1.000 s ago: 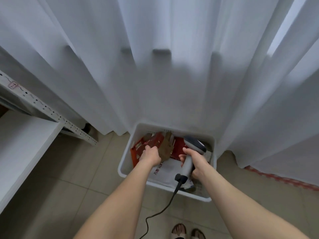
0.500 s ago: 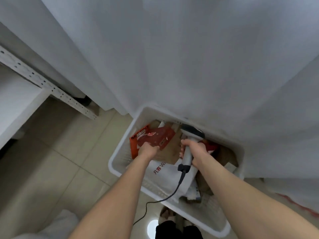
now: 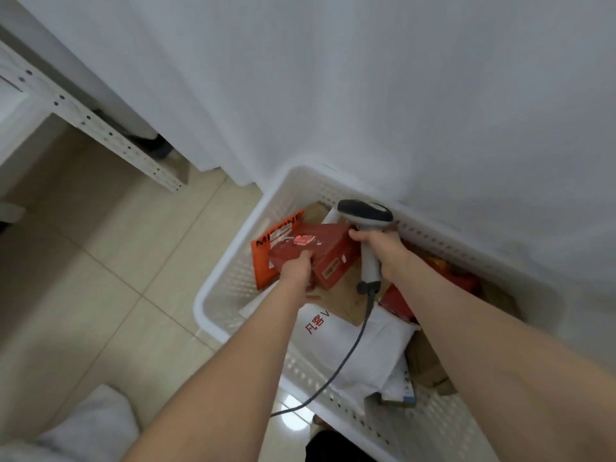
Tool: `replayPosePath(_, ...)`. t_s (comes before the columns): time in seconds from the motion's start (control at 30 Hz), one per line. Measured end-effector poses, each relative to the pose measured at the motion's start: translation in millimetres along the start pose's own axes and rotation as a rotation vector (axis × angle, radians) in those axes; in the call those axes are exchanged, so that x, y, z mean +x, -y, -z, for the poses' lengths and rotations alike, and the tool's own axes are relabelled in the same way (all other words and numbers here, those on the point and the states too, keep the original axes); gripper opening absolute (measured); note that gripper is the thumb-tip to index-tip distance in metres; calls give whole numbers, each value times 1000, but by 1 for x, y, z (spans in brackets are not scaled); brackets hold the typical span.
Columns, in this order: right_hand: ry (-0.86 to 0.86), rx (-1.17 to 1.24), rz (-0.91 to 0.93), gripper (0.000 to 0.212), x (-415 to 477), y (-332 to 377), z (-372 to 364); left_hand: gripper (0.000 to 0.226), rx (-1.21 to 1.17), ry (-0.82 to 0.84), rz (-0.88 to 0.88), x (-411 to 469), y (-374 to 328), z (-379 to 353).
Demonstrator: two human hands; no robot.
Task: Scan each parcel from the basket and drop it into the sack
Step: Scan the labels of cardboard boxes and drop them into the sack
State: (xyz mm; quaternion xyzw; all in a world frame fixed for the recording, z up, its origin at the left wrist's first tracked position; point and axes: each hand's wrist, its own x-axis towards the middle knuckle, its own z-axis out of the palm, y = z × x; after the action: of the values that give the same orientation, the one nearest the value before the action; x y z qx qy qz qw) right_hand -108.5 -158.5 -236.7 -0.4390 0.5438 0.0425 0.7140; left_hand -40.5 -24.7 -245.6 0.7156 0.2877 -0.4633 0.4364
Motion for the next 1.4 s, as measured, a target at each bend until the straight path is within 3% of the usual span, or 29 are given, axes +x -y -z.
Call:
replayPosePath(0.1, 5, 7, -26, 25, -19, -8, 5, 24, -17, 15, 53, -16, 4, 8)
replayPosePath(0.27, -11, 39, -154, 42, -79, -14, 13, 20, 51, 26, 71, -67, 9, 29)
replayPosePath(0.33, -10, 73, -168, 40, -108, -9, 14, 17, 84, 39, 35, -95, 1, 39)
replayPosePath(0.47, -6, 206, -157, 27, -170, 10, 16, 46, 327, 43, -152, -150, -23, 54)
replayPosePath(0.6, -26, 346, -120, 33, -227, 27, 16, 54, 623, 23, -386, -218, -52, 63)
replayPosePath(0.7, -21, 412, -91, 36, -269, 40, 15, 81, 801, 10, -442, -264, -62, 67)
replayPosePath(0.8, -11, 430, -35, 25, -309, 52, 17, 123, 963, 15, -504, -283, -61, 68)
replayPosePath(0.97, 20, 448, 39, 22, -371, 60, 31, 149, 1134, -38, -480, -359, -50, 69)
replayPosePath(1.13, 35, 450, 78, 34, -414, 52, 42, 139, 1093, -46, -503, -409, -32, 71)
replayPosePath(1.3, 37, 519, 85, 34, -438, 44, 46, 111, 1110, -70, -555, -427, -22, 71)
replayPosePath(1.4, 20, 556, 101, 31, -442, 42, 51, 116, 1158, -54, -597, -428, -23, 69)
